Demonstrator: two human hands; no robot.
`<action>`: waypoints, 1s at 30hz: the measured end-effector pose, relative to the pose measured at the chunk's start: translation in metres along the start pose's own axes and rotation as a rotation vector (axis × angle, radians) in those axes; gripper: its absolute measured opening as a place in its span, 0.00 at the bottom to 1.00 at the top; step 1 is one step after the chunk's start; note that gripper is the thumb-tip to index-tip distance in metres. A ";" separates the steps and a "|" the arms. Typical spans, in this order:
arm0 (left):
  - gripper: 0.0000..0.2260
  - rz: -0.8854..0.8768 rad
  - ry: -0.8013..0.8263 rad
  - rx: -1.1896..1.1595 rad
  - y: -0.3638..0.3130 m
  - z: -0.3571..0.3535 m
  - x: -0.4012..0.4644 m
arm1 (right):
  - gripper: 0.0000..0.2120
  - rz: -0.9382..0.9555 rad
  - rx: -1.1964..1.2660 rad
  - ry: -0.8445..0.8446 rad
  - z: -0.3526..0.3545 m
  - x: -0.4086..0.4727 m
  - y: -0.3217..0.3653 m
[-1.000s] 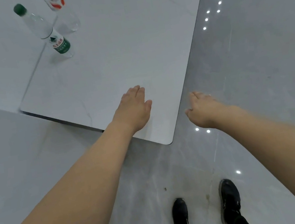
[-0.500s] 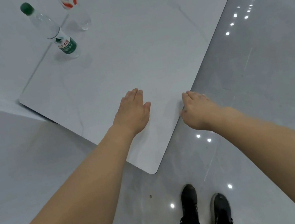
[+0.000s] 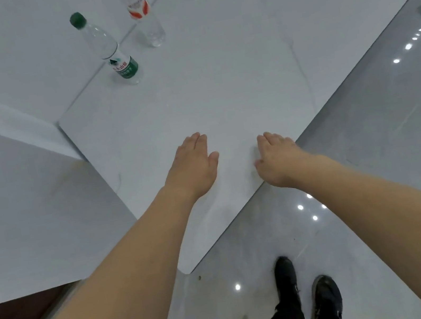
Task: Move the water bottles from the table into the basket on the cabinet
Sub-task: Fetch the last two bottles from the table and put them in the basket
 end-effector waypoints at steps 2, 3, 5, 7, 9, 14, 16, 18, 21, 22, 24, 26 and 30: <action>0.25 0.037 -0.015 -0.032 0.004 0.007 0.013 | 0.30 0.045 -0.035 0.005 0.012 0.014 0.007; 0.25 0.053 -0.018 -0.054 0.005 0.010 0.020 | 0.30 0.060 -0.049 0.011 0.018 0.020 0.008; 0.25 0.085 -0.012 -0.094 0.007 0.016 0.032 | 0.30 0.074 -0.071 0.037 0.030 0.031 0.008; 0.25 0.118 -0.006 -0.136 0.007 0.023 0.041 | 0.30 0.085 -0.091 0.050 0.048 0.043 0.007; 0.25 0.170 -0.006 -0.185 0.007 0.038 0.051 | 0.30 0.118 -0.105 0.043 0.074 0.060 0.010; 0.26 0.328 -0.093 -0.327 0.018 0.089 0.068 | 0.30 0.251 -0.121 0.034 0.133 0.096 0.030; 0.26 0.390 -0.126 -0.399 0.023 0.106 0.070 | 0.29 0.311 -0.118 0.008 0.158 0.107 0.040; 0.27 0.437 -0.142 -0.463 0.030 0.120 0.072 | 0.29 0.359 -0.102 -0.013 0.183 0.116 0.051; 0.27 0.491 -0.189 -0.538 0.044 0.145 0.078 | 0.30 0.401 -0.024 -0.026 0.216 0.134 0.067; 0.28 0.504 -0.206 -0.570 0.049 0.155 0.082 | 0.30 0.407 0.019 -0.039 0.228 0.142 0.073; 0.29 0.530 -0.251 -0.651 0.063 0.177 0.095 | 0.30 0.407 0.123 -0.091 0.254 0.162 0.086; 0.29 0.553 -0.319 -0.776 0.078 0.200 0.115 | 0.30 0.407 0.233 -0.159 0.281 0.184 0.100; 0.32 0.570 -0.485 -1.086 0.113 0.234 0.173 | 0.26 0.433 0.376 -0.310 0.327 0.236 0.125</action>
Point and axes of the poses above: each hand's wrist, its own x-axis towards the middle knuckle, its own z-axis out of the back of the hand, y = z × x, the point moved 10 cm from there along x, towards the middle knuckle, and after that the axes turned 8 degrees about z, right-handed, at the moved point
